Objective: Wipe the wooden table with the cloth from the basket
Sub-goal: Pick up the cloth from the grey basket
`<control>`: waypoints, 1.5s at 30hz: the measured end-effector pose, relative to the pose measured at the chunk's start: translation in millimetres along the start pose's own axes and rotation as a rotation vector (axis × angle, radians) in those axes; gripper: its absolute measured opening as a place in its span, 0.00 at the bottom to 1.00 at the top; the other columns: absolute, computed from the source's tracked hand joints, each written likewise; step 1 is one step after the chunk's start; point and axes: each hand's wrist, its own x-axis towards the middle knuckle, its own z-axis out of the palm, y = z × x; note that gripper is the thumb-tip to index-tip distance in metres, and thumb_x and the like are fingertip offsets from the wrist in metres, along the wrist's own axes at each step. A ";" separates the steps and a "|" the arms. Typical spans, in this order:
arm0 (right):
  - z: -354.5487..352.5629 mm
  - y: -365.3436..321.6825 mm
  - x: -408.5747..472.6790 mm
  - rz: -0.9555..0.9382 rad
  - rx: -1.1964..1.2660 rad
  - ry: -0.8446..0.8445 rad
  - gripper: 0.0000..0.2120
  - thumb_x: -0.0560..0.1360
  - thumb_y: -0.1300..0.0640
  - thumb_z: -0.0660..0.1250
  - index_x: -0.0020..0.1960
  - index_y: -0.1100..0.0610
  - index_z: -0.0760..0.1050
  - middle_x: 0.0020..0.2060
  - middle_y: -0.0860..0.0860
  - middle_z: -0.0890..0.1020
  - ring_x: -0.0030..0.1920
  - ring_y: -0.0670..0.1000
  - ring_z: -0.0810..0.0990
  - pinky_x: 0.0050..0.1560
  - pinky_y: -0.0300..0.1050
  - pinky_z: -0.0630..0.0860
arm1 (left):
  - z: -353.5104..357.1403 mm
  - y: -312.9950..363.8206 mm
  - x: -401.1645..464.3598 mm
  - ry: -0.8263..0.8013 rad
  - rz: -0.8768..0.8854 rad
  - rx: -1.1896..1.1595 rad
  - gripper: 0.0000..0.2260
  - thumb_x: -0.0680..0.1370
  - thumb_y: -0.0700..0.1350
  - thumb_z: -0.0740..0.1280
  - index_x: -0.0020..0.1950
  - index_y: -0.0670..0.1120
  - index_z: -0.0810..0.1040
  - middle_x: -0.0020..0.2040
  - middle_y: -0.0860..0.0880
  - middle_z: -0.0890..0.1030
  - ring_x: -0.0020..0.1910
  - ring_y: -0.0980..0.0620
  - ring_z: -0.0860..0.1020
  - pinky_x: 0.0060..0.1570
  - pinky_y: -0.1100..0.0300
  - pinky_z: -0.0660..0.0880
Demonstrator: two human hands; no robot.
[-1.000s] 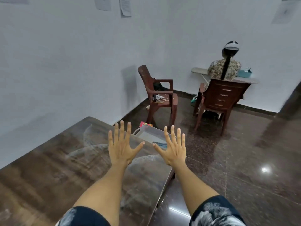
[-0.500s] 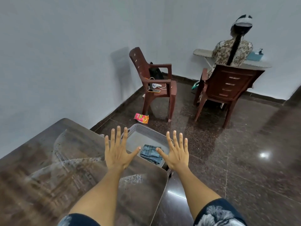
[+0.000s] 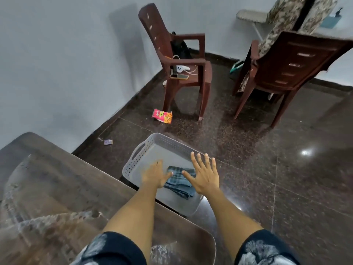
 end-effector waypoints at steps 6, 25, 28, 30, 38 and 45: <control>44.5 1.9 30.5 0.012 -0.094 -0.230 0.34 0.76 0.33 0.37 0.75 0.49 0.32 0.76 0.53 0.48 0.76 0.57 0.41 0.72 0.57 0.32 | 36.8 -2.3 53.8 -0.194 -0.061 -0.045 0.13 0.77 0.43 0.63 0.59 0.38 0.73 0.58 0.40 0.77 0.56 0.42 0.75 0.53 0.54 0.71; 78.7 -9.9 73.9 -0.009 0.048 -0.292 0.14 0.74 0.47 0.63 0.56 0.53 0.73 0.58 0.55 0.72 0.62 0.57 0.71 0.73 0.59 0.50 | 84.2 -1.3 109.3 -0.220 -0.123 -0.114 0.15 0.75 0.43 0.64 0.60 0.40 0.75 0.60 0.41 0.77 0.58 0.43 0.75 0.53 0.56 0.71; 65.8 -7.0 70.7 0.073 0.487 -0.374 0.10 0.71 0.56 0.67 0.36 0.52 0.66 0.40 0.54 0.74 0.43 0.55 0.74 0.44 0.45 0.72 | 72.8 0.5 100.6 -0.160 -0.175 -0.188 0.15 0.74 0.44 0.64 0.58 0.40 0.75 0.58 0.40 0.78 0.57 0.41 0.76 0.51 0.56 0.72; 52.6 -5.5 63.7 0.169 0.737 -0.360 0.14 0.68 0.60 0.69 0.34 0.54 0.62 0.34 0.52 0.71 0.35 0.51 0.71 0.34 0.43 0.67 | 61.3 6.0 88.3 -0.097 -0.223 -0.380 0.14 0.73 0.41 0.65 0.58 0.38 0.75 0.56 0.38 0.78 0.56 0.40 0.76 0.52 0.54 0.74; -16.6 -15.6 9.0 0.394 1.384 -0.282 0.11 0.69 0.63 0.71 0.46 0.56 0.72 0.43 0.54 0.80 0.44 0.54 0.79 0.49 0.51 0.77 | 10.2 42.7 11.1 0.022 -0.436 -1.314 0.16 0.76 0.43 0.65 0.60 0.38 0.67 0.55 0.38 0.78 0.45 0.43 0.79 0.39 0.53 0.77; -94.3 -26.4 -73.0 0.372 1.815 -0.197 0.17 0.70 0.66 0.70 0.58 0.61 0.75 0.51 0.59 0.82 0.51 0.60 0.81 0.52 0.55 0.79 | -35.0 75.3 -97.4 -0.241 -0.209 -1.295 0.22 0.74 0.63 0.62 0.52 0.45 0.78 0.49 0.40 0.82 0.49 0.43 0.80 0.48 0.51 0.78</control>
